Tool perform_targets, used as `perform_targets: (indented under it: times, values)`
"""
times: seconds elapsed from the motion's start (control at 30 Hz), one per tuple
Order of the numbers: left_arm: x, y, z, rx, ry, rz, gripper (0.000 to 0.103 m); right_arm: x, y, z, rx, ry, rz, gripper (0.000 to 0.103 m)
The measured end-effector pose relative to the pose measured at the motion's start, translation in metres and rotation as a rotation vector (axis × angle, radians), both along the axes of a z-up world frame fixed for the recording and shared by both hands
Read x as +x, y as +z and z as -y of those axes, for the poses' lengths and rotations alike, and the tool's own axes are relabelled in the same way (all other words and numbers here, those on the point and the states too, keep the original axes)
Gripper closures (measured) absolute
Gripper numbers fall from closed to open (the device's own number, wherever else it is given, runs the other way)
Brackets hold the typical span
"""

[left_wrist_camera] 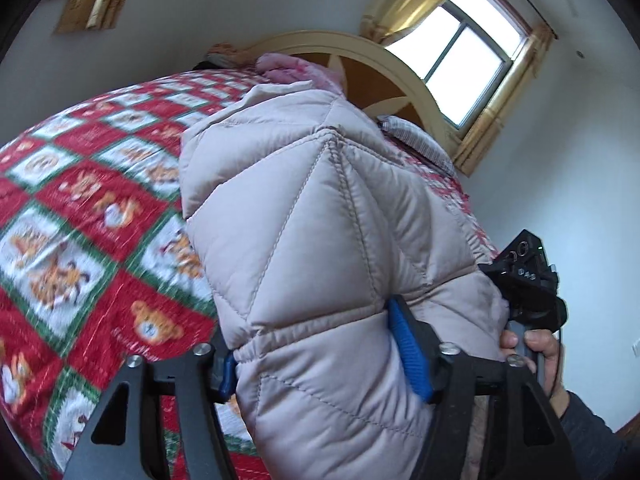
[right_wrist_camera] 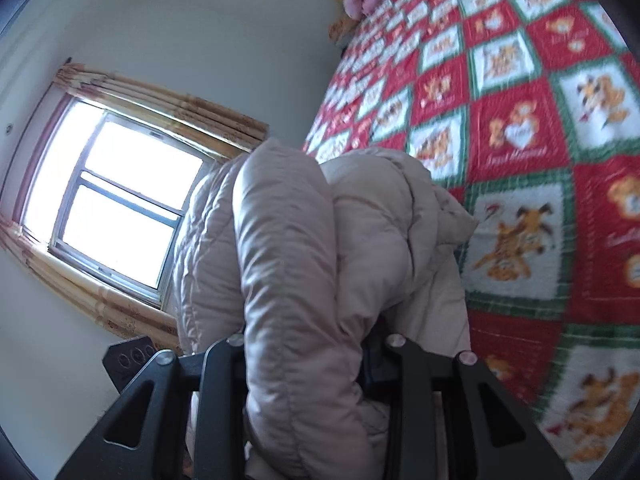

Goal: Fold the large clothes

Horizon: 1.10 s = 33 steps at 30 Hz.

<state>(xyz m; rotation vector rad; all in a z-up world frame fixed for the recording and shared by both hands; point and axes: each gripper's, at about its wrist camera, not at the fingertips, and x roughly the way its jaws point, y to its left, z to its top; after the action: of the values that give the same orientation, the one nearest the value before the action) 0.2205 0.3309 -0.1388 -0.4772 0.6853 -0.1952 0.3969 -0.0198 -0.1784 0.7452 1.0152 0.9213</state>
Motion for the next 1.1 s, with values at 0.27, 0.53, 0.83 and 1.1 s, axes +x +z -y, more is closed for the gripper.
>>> perform_targets:
  times: [0.27,0.53,0.83,1.1]
  values:
    - [-0.011,-0.005,0.003,0.123,0.041,0.004,0.012,-0.001,-0.015,-0.010,-0.048,0.005,-0.015,0.060]
    - [-0.017,-0.008,-0.003,0.228,0.064,0.034,0.007,0.005,-0.021,-0.019,-0.081,-0.003,-0.019,0.051]
    - [-0.017,-0.008,-0.001,0.253,0.098,0.021,0.007,0.003,-0.020,-0.014,-0.099,-0.021,-0.023,0.046]
    - [-0.018,-0.004,0.009,0.307,0.133,0.007,0.007,-0.002,-0.009,-0.014,-0.243,-0.065,0.023,0.024]
